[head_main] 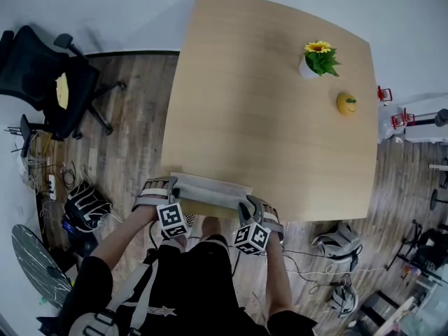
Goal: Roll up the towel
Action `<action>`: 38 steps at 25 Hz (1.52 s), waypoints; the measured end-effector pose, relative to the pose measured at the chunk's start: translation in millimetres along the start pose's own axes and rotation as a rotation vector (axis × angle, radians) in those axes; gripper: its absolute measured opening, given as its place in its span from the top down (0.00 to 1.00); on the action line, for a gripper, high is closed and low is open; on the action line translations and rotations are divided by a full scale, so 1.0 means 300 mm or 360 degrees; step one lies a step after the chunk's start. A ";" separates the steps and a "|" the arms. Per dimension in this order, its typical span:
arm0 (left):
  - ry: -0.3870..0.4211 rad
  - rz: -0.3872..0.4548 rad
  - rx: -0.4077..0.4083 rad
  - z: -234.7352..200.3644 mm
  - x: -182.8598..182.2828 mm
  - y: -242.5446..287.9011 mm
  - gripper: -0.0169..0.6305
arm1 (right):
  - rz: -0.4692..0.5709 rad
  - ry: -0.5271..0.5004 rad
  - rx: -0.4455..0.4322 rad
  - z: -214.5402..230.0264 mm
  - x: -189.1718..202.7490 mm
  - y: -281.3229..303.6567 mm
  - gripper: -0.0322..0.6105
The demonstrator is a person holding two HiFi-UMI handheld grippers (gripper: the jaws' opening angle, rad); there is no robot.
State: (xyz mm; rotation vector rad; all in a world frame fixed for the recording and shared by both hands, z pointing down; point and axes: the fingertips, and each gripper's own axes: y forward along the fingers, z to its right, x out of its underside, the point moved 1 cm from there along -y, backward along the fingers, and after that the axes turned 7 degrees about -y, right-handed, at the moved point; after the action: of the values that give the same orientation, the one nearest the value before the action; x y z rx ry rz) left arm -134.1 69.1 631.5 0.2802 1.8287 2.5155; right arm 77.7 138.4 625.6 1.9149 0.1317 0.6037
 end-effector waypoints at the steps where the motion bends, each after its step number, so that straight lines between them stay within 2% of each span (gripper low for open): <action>1: 0.0005 0.0006 -0.0013 -0.001 -0.001 -0.007 0.66 | -0.0002 -0.0004 0.0011 0.000 0.001 -0.008 0.72; 11: 0.0004 0.0049 -0.0068 0.037 0.033 -0.078 0.66 | -0.0009 -0.0022 0.0055 -0.069 -0.007 -0.067 0.72; 23: 0.0038 0.0063 -0.0036 0.119 0.035 -0.068 0.67 | -0.0015 -0.0028 0.0029 -0.143 -0.006 -0.060 0.73; 38: 0.0050 0.0040 0.0009 0.115 0.025 0.016 0.69 | -0.0040 -0.0009 -0.0035 -0.159 0.022 0.024 0.74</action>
State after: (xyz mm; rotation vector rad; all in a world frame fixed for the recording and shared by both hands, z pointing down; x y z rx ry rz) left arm -135.6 100.9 647.1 0.2675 1.8552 2.5462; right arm 59.7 177.4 648.4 1.8908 0.1451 0.5806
